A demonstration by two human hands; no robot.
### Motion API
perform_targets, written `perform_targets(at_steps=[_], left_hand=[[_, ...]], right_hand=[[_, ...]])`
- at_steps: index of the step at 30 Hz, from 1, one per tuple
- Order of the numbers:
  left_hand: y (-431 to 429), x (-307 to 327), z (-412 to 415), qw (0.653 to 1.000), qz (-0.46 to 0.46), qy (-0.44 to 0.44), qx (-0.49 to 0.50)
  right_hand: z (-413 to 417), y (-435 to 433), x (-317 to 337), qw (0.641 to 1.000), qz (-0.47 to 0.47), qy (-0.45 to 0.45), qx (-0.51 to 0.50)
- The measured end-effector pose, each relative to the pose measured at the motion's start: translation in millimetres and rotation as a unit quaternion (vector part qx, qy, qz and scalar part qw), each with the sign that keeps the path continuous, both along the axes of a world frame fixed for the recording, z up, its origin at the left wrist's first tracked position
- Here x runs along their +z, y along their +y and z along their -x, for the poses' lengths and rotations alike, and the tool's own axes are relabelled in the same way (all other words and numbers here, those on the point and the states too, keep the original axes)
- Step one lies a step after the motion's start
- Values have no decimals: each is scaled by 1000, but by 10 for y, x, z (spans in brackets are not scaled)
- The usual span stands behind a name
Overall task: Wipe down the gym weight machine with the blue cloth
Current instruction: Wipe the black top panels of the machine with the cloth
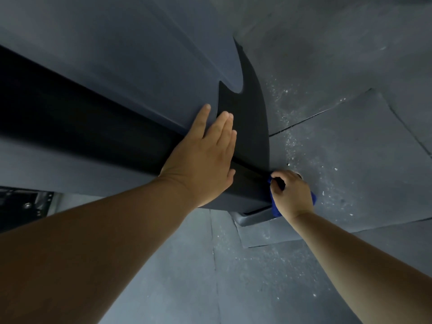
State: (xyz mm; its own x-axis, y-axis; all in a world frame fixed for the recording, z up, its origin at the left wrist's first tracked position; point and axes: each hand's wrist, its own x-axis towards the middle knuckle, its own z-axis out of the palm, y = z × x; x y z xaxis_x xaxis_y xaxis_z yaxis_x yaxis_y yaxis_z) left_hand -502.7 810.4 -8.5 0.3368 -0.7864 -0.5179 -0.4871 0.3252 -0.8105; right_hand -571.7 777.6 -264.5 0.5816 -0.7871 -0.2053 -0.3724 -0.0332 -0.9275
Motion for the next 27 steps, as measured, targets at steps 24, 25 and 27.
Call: perform_targets(at_steps=[24, 25, 27], left_hand=[[-658, 3268, 979, 461, 441, 619, 458], [-787, 3539, 1090, 439, 428, 646, 454], [-1018, 4153, 1246, 427, 395, 686, 436]], right_hand=[[1495, -1347, 4710, 947, -279, -162, -14], [1584, -1406, 5073, 950, -268, -161, -8], [1727, -1526, 5813, 960, -226, -165, -11]])
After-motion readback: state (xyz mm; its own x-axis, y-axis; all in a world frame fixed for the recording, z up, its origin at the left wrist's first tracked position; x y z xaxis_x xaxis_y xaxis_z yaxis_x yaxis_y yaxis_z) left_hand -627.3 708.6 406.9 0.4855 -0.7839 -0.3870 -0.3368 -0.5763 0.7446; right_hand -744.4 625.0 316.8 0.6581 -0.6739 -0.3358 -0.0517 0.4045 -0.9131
